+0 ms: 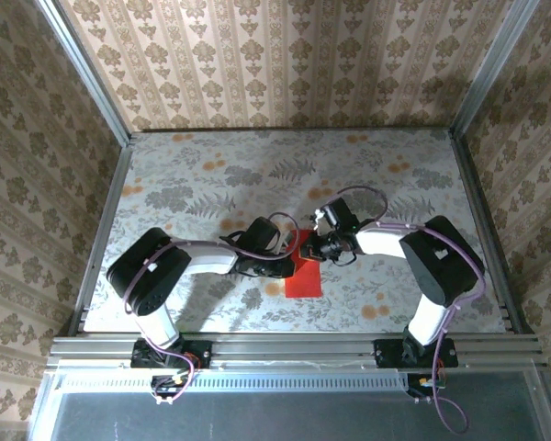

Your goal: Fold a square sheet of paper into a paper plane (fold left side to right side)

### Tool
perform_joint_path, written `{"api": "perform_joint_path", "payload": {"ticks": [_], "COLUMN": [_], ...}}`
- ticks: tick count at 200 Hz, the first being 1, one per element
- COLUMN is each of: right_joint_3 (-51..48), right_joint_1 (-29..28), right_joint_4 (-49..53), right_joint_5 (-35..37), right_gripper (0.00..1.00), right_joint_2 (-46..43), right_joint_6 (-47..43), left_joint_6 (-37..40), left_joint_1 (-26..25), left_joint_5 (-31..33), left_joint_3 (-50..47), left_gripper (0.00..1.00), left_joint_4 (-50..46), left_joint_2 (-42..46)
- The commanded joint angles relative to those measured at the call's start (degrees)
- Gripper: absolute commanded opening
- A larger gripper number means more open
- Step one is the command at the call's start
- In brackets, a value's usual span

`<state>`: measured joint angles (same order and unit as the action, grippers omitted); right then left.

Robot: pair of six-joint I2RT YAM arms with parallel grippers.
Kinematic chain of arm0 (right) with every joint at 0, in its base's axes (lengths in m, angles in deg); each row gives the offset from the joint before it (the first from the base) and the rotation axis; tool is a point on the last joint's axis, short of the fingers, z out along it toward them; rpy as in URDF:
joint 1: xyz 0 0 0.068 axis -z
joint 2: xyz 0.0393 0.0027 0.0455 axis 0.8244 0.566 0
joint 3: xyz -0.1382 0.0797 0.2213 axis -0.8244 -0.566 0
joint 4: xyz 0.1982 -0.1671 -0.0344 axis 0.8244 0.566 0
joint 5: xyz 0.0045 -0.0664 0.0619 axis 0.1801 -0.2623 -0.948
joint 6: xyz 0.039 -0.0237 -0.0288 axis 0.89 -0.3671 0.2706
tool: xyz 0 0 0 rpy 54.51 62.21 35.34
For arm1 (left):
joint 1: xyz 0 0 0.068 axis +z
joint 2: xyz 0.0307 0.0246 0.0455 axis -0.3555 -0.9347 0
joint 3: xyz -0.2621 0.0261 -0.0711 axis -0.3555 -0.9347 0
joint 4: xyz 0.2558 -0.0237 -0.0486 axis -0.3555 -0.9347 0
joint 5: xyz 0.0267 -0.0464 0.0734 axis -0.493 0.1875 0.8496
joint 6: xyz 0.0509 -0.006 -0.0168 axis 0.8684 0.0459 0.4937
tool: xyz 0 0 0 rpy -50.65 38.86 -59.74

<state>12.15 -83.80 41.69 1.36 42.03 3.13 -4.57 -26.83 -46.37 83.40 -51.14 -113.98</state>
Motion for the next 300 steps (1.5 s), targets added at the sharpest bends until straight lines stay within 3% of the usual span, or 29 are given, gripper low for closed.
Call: {"api": "perform_joint_path", "payload": {"ticks": [1, 62, 130, 300], "right_joint_3": [-0.74, -10.43, -13.20, -12.76], "right_joint_1": [0.75, -1.17, -2.82, -2.93], "right_joint_4": [4.26, -0.99, -5.62, 4.60], "right_joint_5": [-0.06, -5.32, -5.95, 2.54], "right_gripper": [0.00, 0.00, 0.00, 0.00], "right_joint_2": [-5.43, -13.19, -8.16, -1.40], "right_joint_6": [-1.17, 4.24, 5.22, -0.66], "left_joint_6": [-3.93, -6.98, -6.72, -2.44], "left_joint_1": [-1.37, -2.68, -2.70, 2.74], "left_joint_5": [2.88, 3.80, 3.17, -1.73], "left_joint_3": [-2.80, -2.69, -1.72, 3.10], "left_gripper": [0.00, 0.00, 0.00, 0.00], "left_joint_4": [-1.74, 0.24, 0.40, 5.66], "left_joint_2": [-0.38, -0.38, -1.12, -3.02]}}
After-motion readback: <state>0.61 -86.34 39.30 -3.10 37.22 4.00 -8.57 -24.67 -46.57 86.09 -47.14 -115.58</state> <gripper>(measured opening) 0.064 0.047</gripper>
